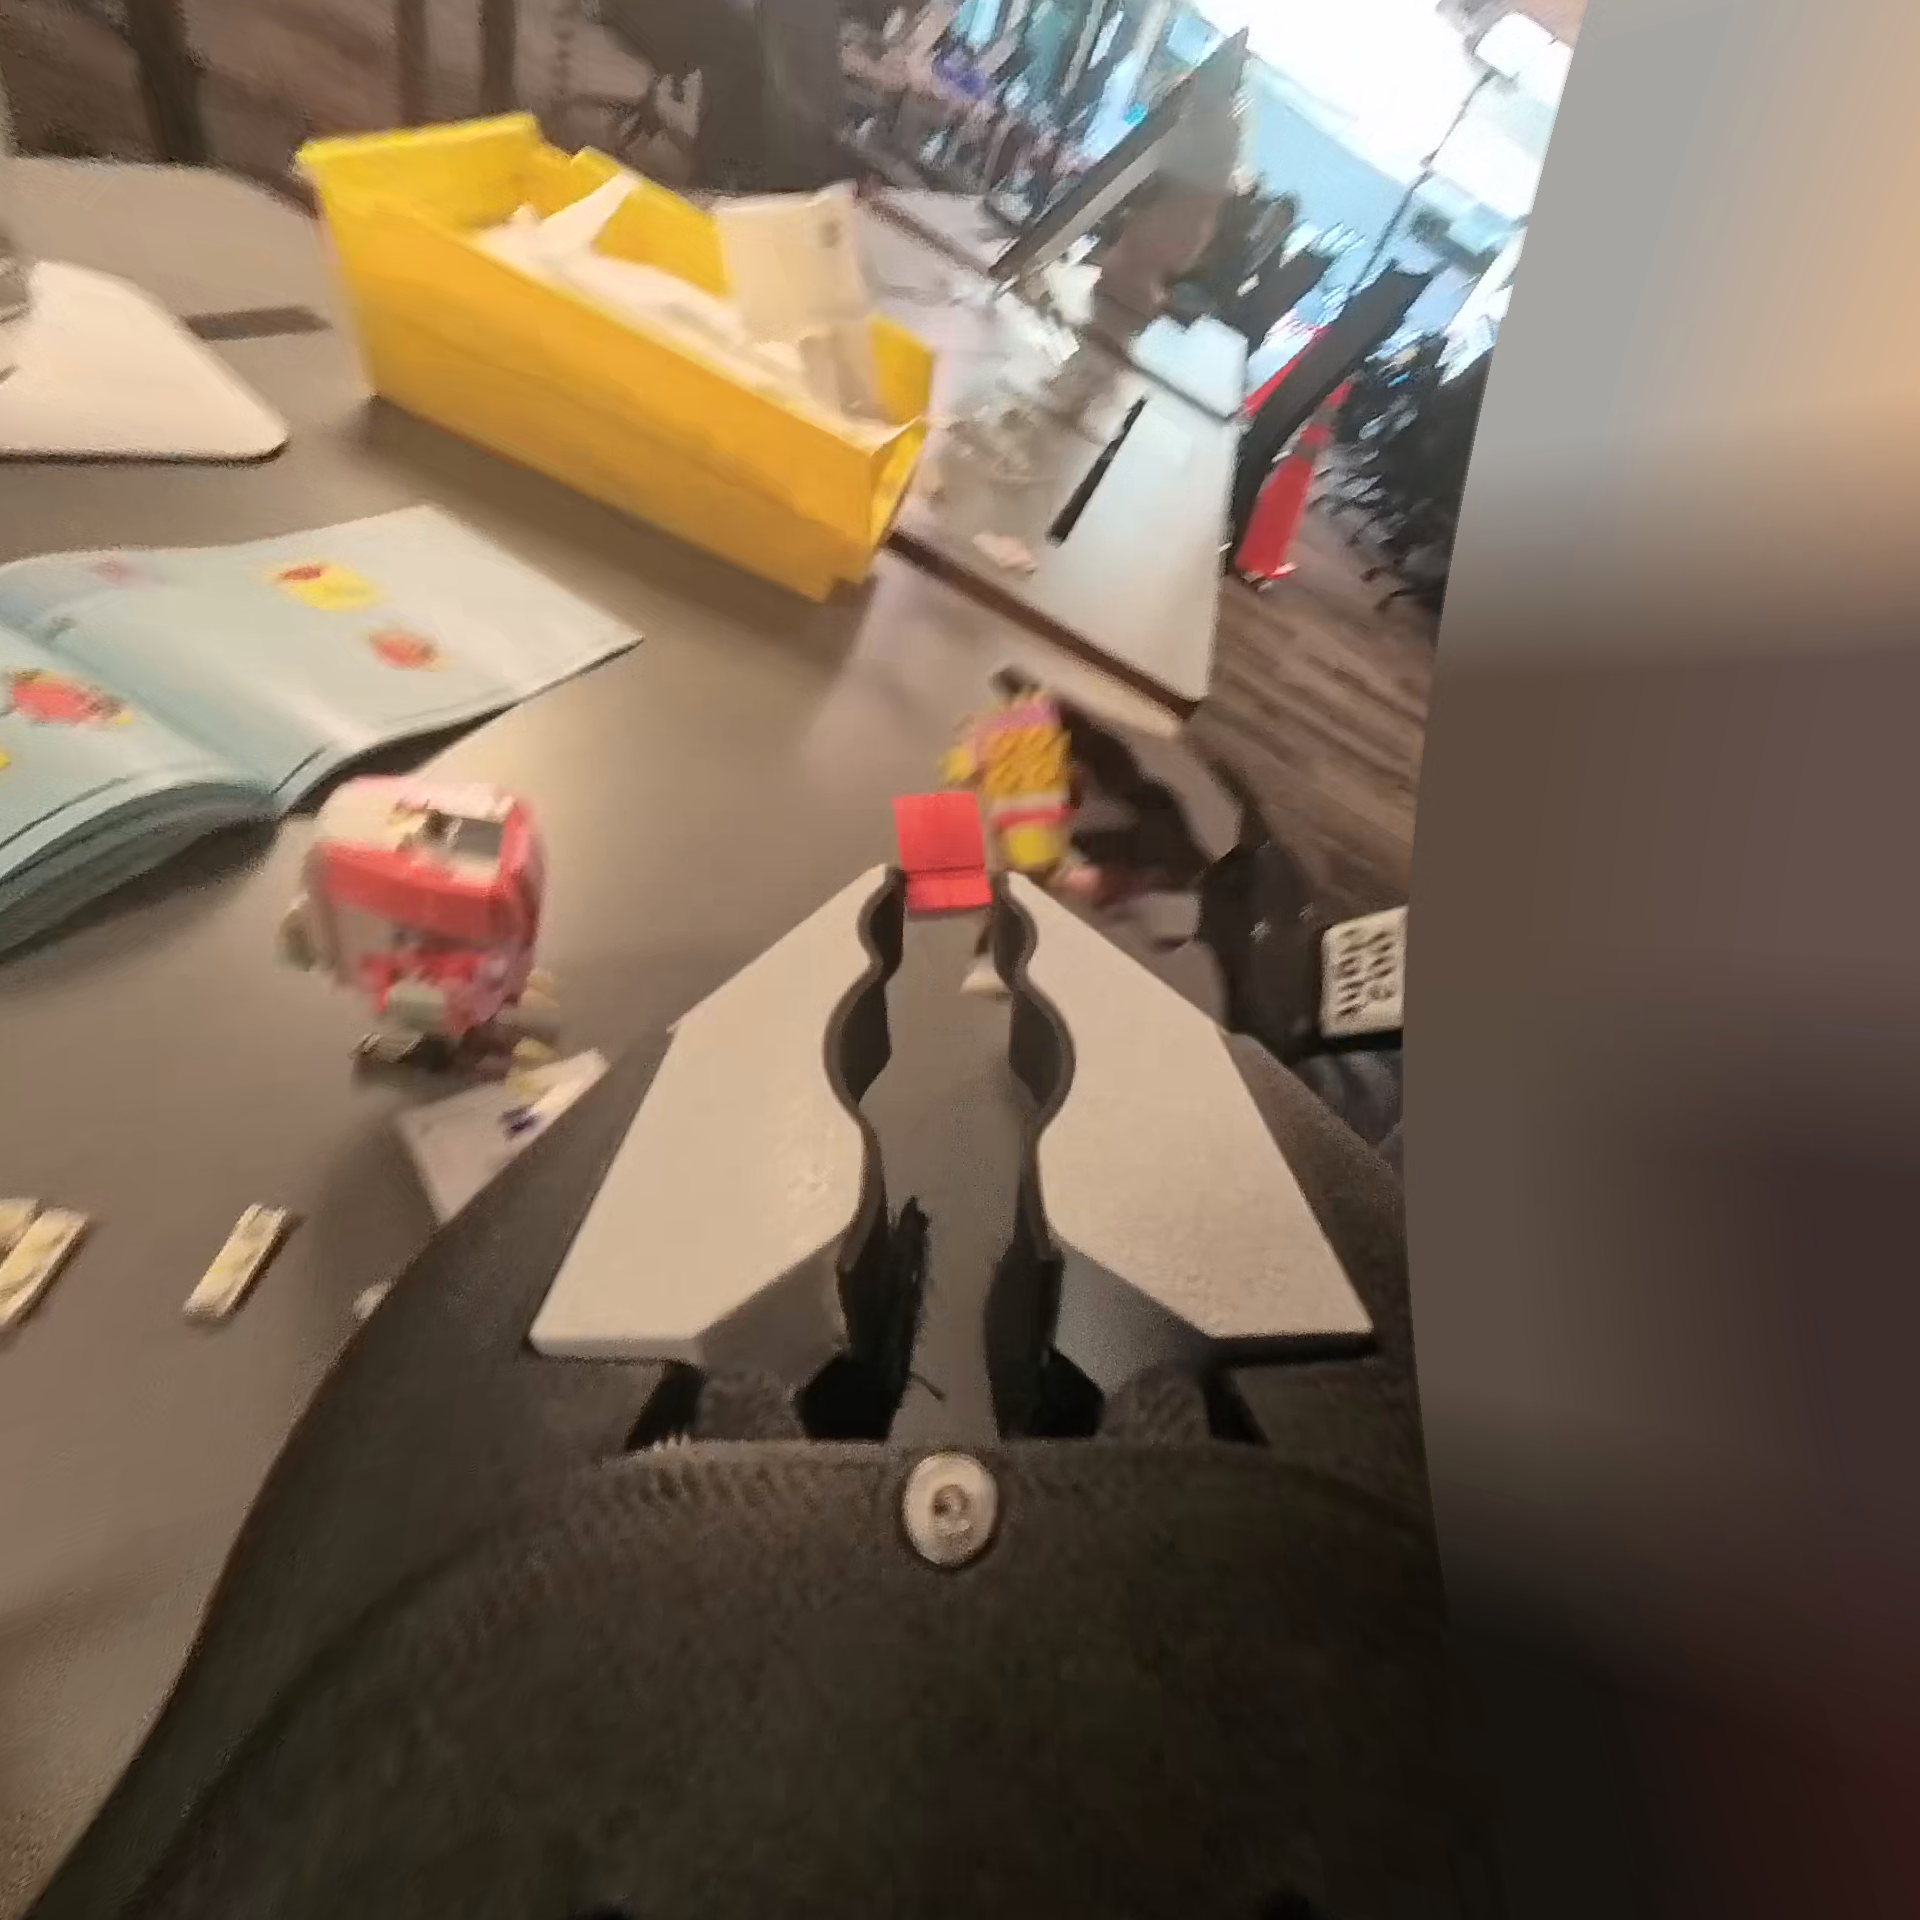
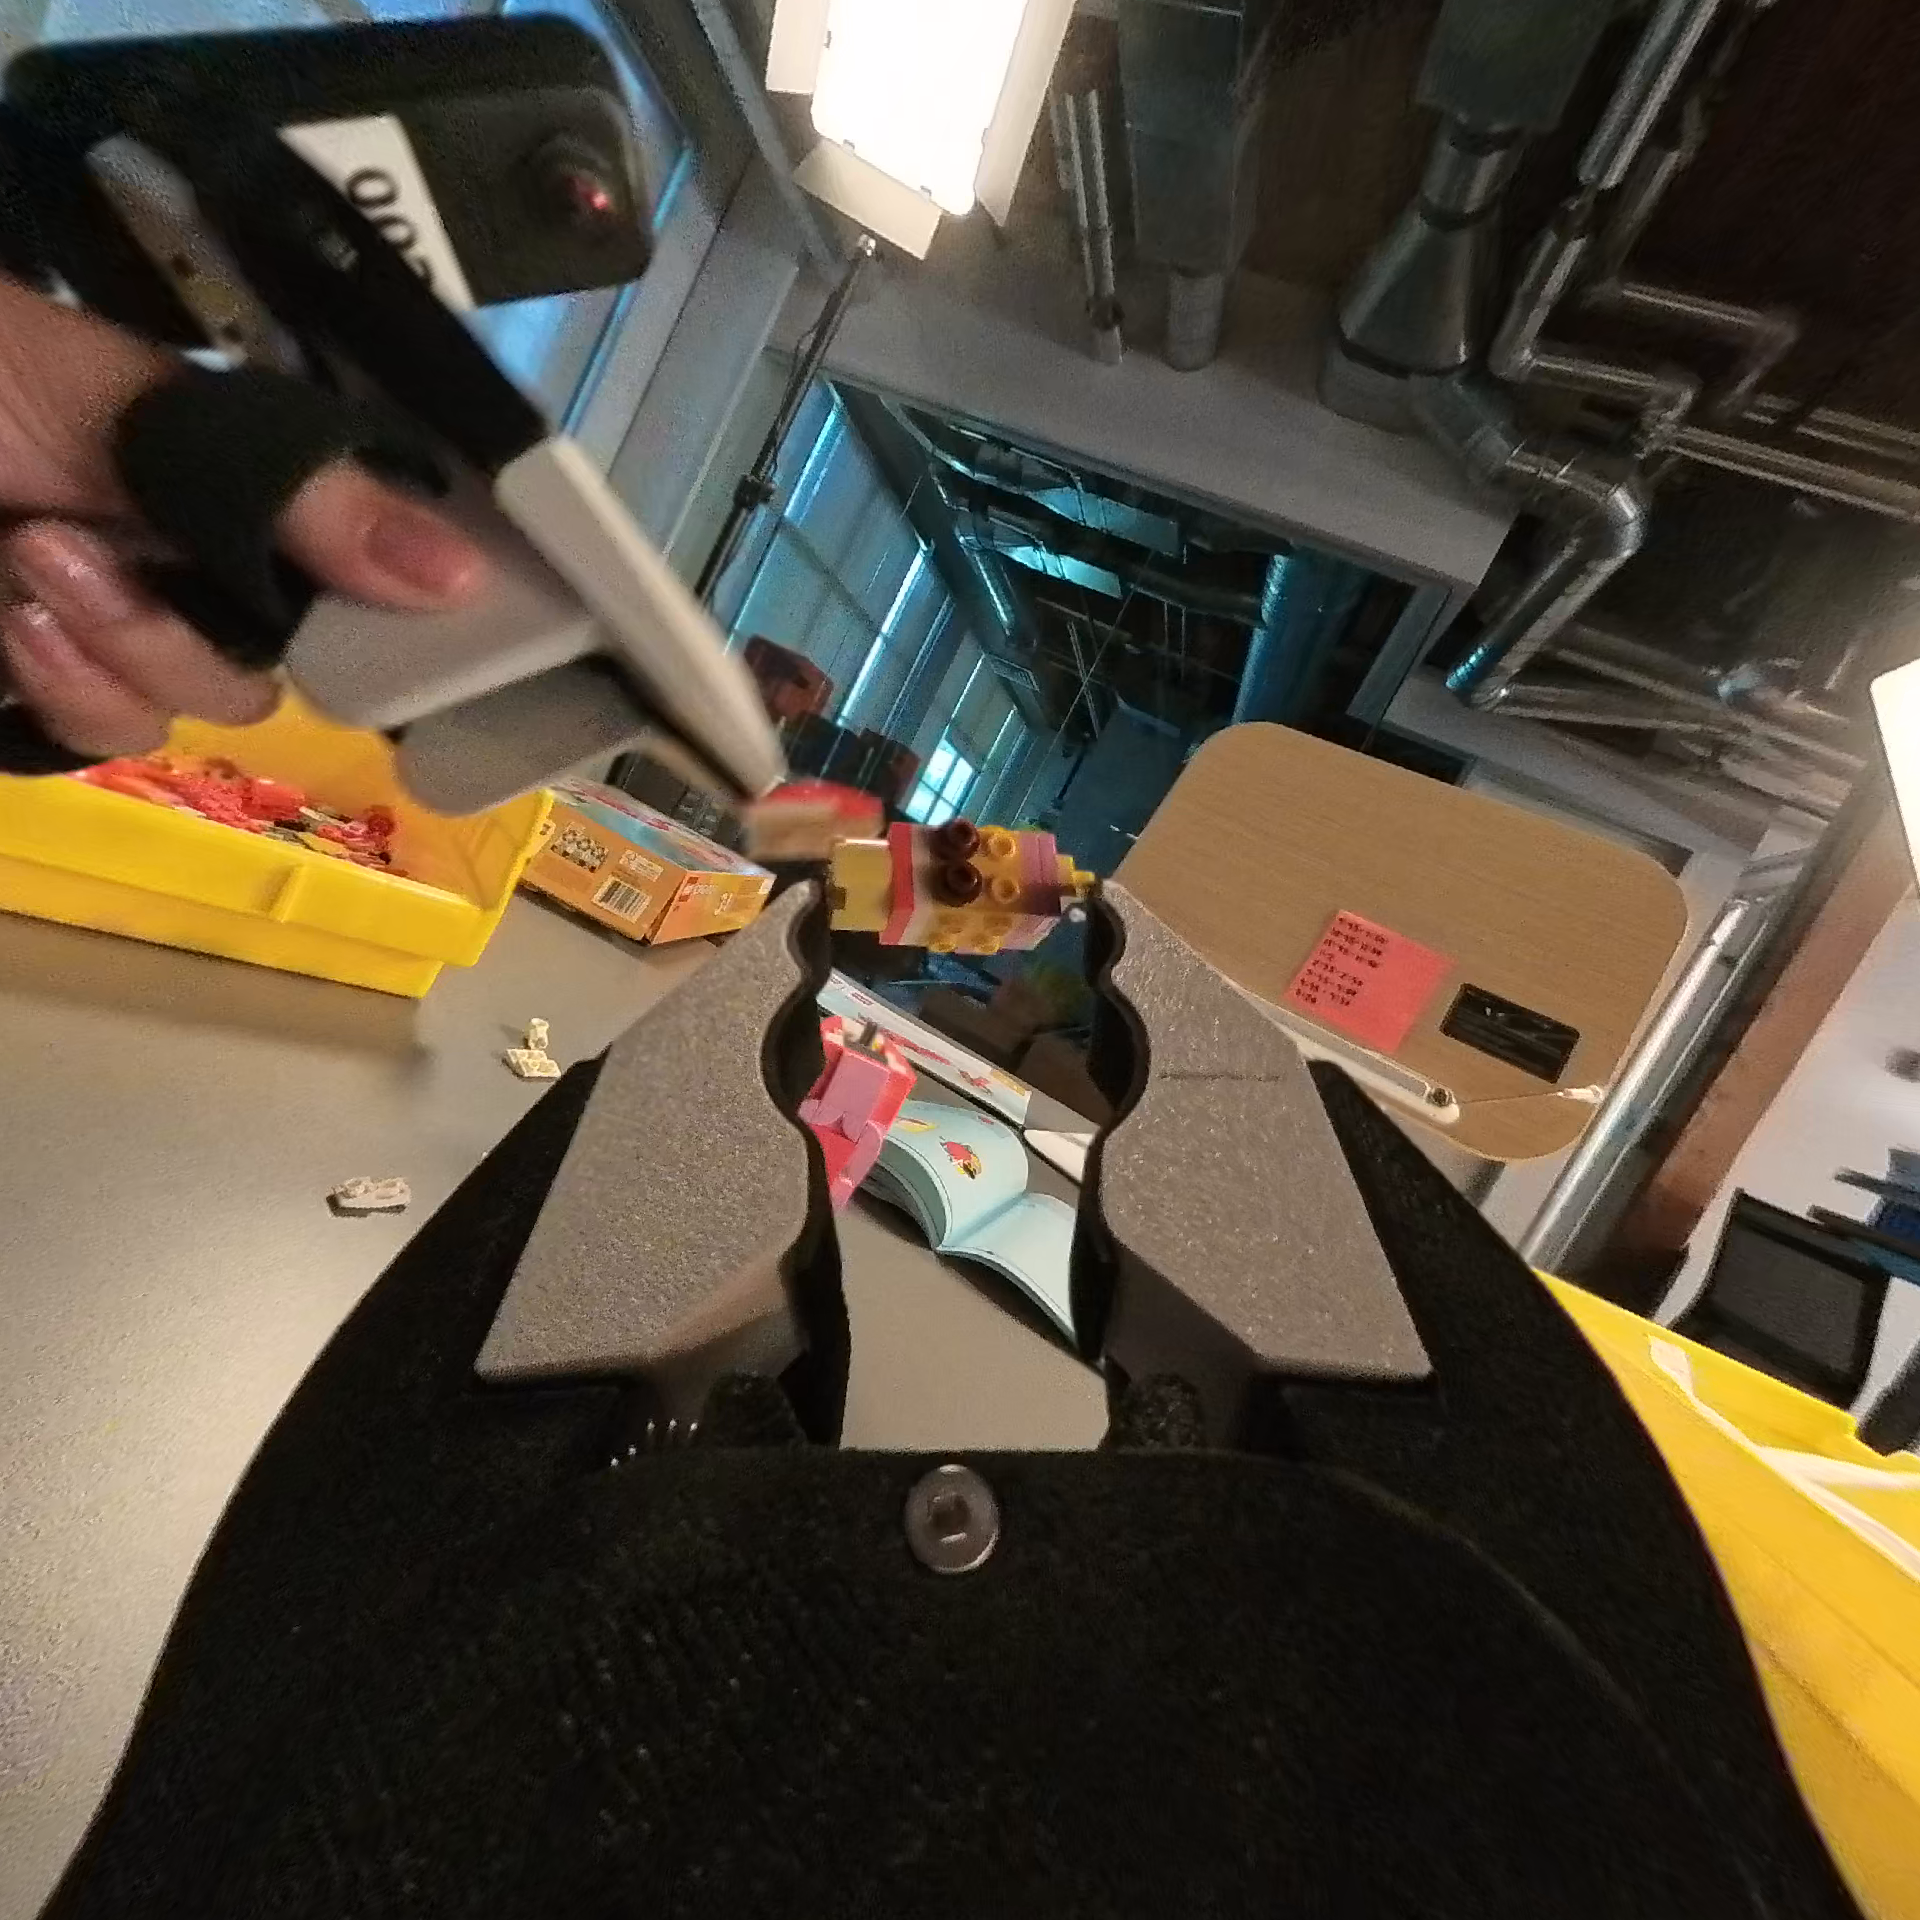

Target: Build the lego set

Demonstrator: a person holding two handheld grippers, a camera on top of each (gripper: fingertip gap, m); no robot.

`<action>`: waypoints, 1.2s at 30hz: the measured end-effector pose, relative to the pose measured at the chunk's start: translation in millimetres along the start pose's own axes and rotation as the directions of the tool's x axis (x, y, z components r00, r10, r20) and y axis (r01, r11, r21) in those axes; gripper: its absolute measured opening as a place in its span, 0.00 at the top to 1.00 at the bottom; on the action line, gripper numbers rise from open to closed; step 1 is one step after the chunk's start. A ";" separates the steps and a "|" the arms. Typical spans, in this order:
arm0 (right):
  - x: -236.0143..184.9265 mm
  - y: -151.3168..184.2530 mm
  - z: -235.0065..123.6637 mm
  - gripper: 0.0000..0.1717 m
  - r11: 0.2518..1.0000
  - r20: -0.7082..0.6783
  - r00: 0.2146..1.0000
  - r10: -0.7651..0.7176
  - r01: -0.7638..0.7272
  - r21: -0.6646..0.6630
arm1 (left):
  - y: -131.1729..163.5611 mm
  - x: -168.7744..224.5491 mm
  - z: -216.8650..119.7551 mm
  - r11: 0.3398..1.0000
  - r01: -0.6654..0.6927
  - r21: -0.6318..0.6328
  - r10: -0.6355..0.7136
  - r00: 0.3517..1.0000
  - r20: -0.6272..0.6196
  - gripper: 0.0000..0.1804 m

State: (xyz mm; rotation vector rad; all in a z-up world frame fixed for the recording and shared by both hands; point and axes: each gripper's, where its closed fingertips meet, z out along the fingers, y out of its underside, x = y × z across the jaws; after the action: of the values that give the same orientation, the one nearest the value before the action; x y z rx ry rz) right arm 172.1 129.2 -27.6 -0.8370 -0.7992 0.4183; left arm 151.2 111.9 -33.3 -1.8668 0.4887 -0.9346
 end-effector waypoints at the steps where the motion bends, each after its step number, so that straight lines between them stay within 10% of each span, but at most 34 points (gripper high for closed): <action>1: 1.6 0.8 -0.1 0.73 1.000 -0.003 1.000 0.010 -0.010 -0.002 | 11.3 -8.8 -1.7 0.999 0.003 -0.035 -0.001 0.999 0.048 0.92; 10: 2.1 5.8 2.2 0.73 1.000 -0.008 1.000 0.013 -0.013 -0.021 | 108.6 -61.8 -19.5 0.949 0.025 -0.314 0.084 0.940 0.329 0.92; 20: 3.3 17.3 6.3 0.72 0.994 0.002 0.997 0.081 -0.081 -0.070 | 136.8 -75.6 -30.9 0.895 0.024 -0.446 0.165 0.910 0.380 0.92; 27: 2.0 17.4 6.9 0.72 0.995 0.007 0.997 0.076 -0.075 -0.063 | 125.5 -71.4 -29.9 0.936 0.067 -0.345 0.081 0.914 0.398 0.74; 36: -12.0 15.9 8.4 0.72 0.998 0.080 0.996 0.045 -0.042 -0.045 | 6.7 7.5 -16.0 0.993 0.008 0.119 -0.012 1.000 0.028 0.69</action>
State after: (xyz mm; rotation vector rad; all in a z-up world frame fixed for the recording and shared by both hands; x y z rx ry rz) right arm 157.6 135.8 -42.1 -0.8838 -0.8686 0.4771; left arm 143.9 94.5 -32.2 -1.7737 0.3981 -0.9224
